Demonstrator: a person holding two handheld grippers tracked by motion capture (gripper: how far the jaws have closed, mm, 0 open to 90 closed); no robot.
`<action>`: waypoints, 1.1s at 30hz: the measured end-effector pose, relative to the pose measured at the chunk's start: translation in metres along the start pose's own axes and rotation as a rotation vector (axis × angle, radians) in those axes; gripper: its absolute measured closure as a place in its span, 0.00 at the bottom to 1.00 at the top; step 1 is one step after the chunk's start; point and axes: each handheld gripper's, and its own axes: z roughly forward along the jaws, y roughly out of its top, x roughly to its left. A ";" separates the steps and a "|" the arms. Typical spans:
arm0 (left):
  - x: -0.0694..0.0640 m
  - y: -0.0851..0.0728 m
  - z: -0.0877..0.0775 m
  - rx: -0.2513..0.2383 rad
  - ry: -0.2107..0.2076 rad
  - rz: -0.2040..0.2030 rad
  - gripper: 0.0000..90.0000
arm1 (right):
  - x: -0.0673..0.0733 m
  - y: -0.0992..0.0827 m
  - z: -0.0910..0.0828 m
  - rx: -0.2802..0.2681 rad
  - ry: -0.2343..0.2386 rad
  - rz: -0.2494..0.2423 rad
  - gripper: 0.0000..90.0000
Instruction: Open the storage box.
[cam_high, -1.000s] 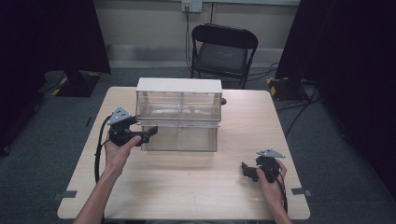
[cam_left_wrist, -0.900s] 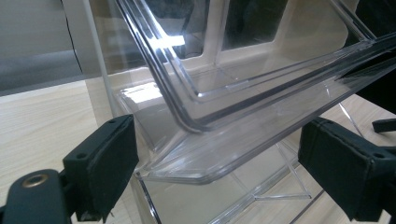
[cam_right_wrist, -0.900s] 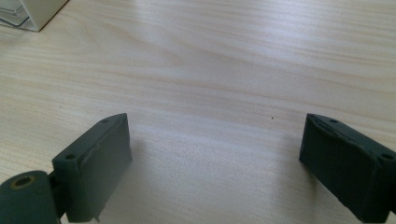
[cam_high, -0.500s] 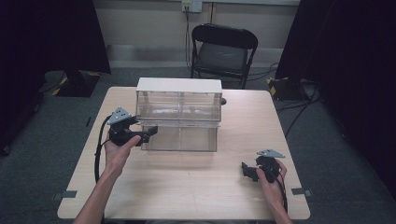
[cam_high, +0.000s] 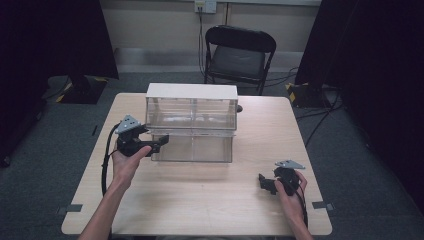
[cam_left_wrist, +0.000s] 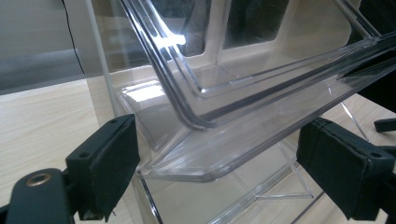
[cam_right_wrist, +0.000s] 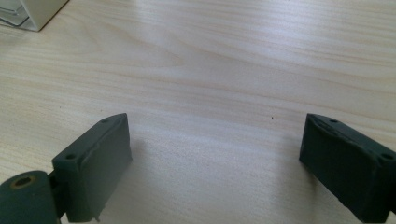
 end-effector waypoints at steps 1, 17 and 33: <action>0.000 0.000 0.000 0.001 0.000 0.000 0.14 | 0.000 0.000 0.000 -0.001 0.000 -0.001 0.09; 0.000 0.000 0.000 0.001 -0.002 -0.001 0.14 | 0.000 0.000 0.000 -0.001 0.001 -0.001 0.09; 0.000 0.000 0.000 0.006 0.002 0.000 0.14 | 0.000 0.000 0.000 0.000 0.000 0.001 0.09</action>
